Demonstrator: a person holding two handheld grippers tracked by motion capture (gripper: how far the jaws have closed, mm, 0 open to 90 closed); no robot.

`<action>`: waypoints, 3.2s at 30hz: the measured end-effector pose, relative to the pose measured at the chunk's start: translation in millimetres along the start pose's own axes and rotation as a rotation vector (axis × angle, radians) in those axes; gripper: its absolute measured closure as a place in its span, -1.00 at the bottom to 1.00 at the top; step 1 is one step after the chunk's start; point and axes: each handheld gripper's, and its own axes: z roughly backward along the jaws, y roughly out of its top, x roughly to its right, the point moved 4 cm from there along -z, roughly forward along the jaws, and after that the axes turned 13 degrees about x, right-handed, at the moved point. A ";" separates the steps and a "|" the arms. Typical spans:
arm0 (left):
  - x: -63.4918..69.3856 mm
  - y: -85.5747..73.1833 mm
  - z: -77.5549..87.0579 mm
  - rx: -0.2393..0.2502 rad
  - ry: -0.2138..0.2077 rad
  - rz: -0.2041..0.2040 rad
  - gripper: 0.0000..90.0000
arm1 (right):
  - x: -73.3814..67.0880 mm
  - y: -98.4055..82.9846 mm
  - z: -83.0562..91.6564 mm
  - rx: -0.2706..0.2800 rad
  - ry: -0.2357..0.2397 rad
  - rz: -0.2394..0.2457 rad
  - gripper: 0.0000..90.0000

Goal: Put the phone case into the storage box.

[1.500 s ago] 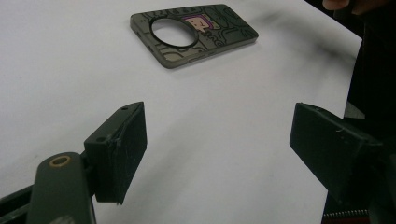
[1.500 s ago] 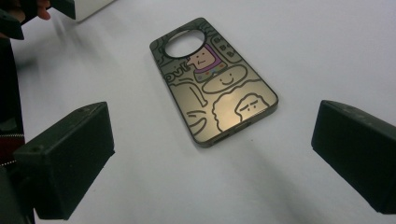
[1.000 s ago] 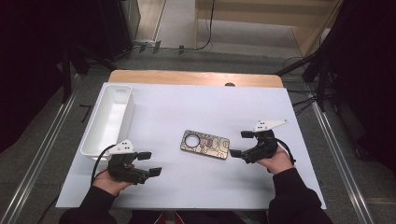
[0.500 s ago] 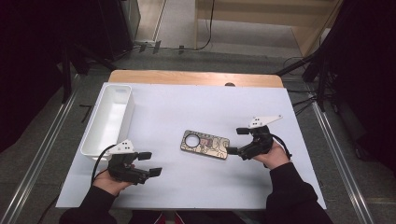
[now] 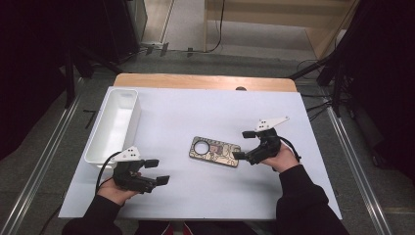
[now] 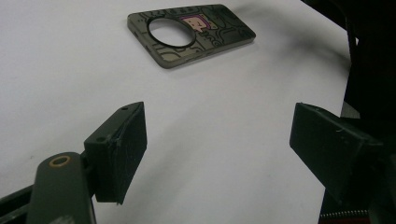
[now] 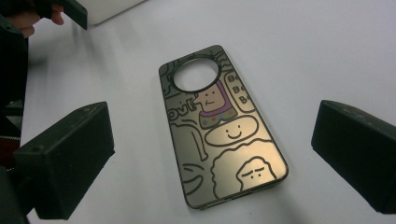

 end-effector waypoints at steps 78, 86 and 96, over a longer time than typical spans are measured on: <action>-0.2 0.6 2.1 0.014 0.000 0.005 -0.58 | 2.6 4.6 -65.1 -0.105 0.050 0.066 -1.00; -0.4 0.8 3.0 0.012 0.000 0.003 -0.58 | 2.4 -3.3 -69.4 -0.127 0.048 0.070 -1.00; -0.7 0.8 3.5 0.014 -0.001 0.004 -0.58 | 1.4 -11.3 -74.7 -0.156 0.050 0.091 -1.00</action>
